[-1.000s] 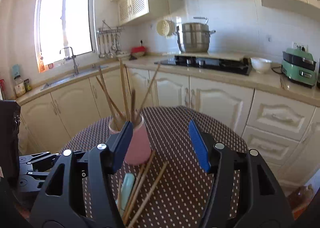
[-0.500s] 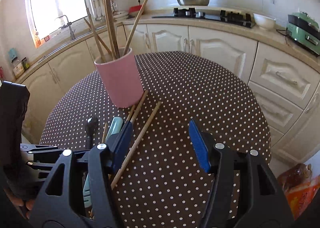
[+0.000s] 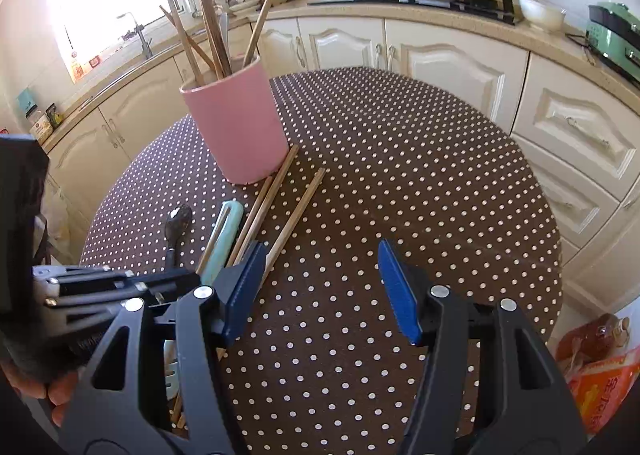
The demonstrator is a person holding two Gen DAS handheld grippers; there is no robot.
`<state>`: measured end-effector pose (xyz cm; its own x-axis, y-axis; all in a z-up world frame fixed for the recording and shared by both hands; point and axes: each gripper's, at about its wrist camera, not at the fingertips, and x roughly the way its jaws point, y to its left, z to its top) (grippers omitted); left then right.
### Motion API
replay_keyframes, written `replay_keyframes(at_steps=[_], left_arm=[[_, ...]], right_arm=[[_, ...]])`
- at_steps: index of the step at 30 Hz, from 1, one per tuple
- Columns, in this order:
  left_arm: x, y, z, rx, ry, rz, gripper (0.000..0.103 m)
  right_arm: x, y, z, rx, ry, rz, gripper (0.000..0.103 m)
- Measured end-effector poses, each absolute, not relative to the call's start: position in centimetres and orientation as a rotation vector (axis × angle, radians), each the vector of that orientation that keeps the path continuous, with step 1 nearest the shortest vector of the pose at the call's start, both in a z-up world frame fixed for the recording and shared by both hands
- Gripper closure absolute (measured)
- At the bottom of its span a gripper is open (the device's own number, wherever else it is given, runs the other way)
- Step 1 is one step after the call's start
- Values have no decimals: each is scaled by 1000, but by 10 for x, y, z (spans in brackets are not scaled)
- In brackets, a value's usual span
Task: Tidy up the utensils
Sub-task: 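Move both open tools back down toward the remaining chopsticks, then close the left tool on a chopstick while the right tool grasps another chopstick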
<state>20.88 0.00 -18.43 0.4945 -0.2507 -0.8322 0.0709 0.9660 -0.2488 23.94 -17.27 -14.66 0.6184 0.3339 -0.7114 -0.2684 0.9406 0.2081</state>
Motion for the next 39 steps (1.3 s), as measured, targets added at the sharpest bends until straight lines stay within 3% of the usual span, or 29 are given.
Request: replay_keyframes(at_steps=[19,25,29,32,37,39], left_arm=[[253,45,-186,-259,1027,-91,99],[263,36,-187,-210,1046,-83,96],[269,23,-188,-178,1097,-102,78],[269,15,-187,-129,1109,-100,72],[271,3,-189,-77,1119,-95,72],[272,-2,-190,-44,1110,-71,82]], right_arm=[[277,-122,-176,-34,1021,387,45],[286,-112,-176,-138,1067,377,67],[297,-116,-177,-145,1097,397,70],[301,-119,-177,-149,1110,394,70],[304,-120,-180,-146,1113,385,70],[306,-117,-179,-165,1113,384,70]])
